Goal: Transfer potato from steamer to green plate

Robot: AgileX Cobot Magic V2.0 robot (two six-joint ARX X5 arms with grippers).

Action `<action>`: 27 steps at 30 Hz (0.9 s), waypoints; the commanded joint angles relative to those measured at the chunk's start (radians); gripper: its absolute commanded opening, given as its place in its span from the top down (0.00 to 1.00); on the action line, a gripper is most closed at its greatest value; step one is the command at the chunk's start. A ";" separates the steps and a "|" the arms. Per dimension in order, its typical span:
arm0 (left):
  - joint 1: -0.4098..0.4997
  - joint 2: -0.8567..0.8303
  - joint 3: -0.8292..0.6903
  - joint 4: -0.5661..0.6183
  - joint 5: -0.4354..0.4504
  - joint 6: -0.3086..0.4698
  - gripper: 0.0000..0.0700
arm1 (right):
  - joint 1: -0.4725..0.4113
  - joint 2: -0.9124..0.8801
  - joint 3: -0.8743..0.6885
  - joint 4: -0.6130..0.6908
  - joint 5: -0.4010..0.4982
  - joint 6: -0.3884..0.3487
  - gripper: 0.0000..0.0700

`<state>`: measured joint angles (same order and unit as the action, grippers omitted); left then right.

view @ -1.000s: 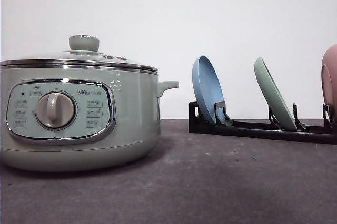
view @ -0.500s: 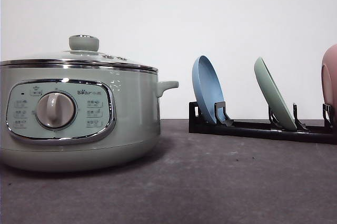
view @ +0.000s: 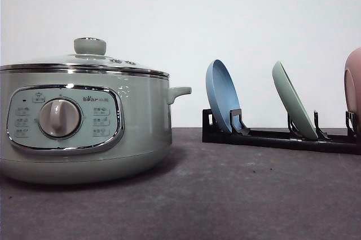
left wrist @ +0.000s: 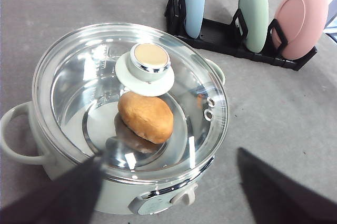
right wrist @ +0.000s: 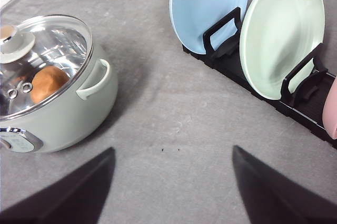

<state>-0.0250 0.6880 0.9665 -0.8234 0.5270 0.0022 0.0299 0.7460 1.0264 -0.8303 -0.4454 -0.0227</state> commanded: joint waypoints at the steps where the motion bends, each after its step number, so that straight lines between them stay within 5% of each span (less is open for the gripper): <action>1: -0.003 0.005 0.027 0.008 0.005 0.012 0.21 | 0.002 0.005 0.021 0.004 0.000 0.000 0.33; 9: -0.003 0.005 0.027 0.008 0.005 0.012 0.21 | 0.002 0.006 0.021 0.023 0.001 0.026 0.33; 15: -0.003 0.005 0.027 0.008 0.005 0.012 0.21 | 0.002 0.055 0.028 0.150 0.016 0.161 0.33; 27: -0.003 0.005 0.027 0.008 0.005 0.012 0.21 | 0.002 0.459 0.341 0.194 0.016 0.199 0.33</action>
<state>-0.0250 0.6880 0.9665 -0.8234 0.5270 0.0025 0.0299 1.1676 1.3357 -0.6447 -0.4305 0.1630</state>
